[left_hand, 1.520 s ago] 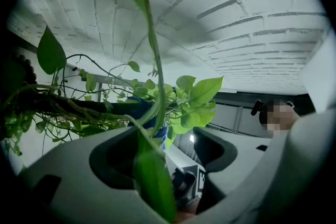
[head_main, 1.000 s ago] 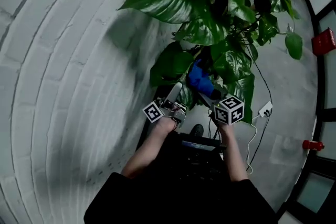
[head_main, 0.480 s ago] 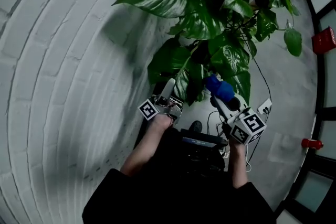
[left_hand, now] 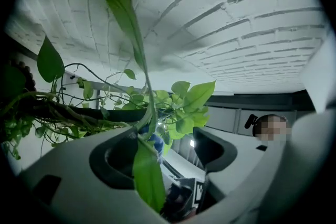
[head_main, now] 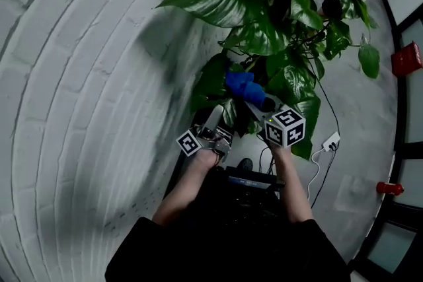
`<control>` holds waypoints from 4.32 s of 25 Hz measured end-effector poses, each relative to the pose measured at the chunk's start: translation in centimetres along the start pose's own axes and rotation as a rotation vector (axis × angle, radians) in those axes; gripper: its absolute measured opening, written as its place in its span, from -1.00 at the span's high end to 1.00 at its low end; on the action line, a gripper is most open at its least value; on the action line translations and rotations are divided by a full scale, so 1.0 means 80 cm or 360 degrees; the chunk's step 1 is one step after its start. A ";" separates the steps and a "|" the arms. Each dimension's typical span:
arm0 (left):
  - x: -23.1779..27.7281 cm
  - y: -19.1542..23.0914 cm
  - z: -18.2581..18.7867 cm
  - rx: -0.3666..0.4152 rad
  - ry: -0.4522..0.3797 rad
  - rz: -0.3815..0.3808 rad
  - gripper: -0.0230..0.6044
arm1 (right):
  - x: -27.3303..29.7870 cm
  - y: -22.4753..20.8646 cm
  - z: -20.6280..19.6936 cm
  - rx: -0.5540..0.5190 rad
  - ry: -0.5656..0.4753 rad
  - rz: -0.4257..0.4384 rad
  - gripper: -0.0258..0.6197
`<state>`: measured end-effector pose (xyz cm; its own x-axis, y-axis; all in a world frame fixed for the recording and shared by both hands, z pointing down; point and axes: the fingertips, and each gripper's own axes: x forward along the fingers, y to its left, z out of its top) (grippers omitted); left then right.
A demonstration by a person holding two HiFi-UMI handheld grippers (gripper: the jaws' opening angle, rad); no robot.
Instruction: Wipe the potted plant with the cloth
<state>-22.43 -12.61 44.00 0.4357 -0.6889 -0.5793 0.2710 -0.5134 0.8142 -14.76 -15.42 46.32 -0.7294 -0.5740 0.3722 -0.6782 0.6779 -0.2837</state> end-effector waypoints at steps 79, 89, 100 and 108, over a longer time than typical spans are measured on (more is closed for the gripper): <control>-0.030 -0.062 0.125 0.0351 -0.0222 -0.0277 -0.05 | 0.114 0.056 0.057 -0.0168 0.0154 0.0249 0.55; -0.044 -0.042 0.136 0.0303 -0.0285 -0.0194 -0.05 | 0.100 0.131 0.081 -0.0135 0.0087 0.0535 0.55; -0.075 0.010 0.157 0.0172 -0.0443 0.0015 -0.05 | 0.065 0.029 0.157 -0.0194 -0.0086 -0.0025 0.55; -0.058 -0.034 0.146 0.0431 -0.0261 -0.0134 -0.05 | 0.156 0.071 0.058 -0.0193 0.0346 0.0136 0.55</control>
<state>-35.22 -14.02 44.03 0.2715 -0.7002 -0.6603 0.0526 -0.6742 0.7366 -28.16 -20.87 45.24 -0.7386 -0.4088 0.5361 -0.5895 0.7774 -0.2193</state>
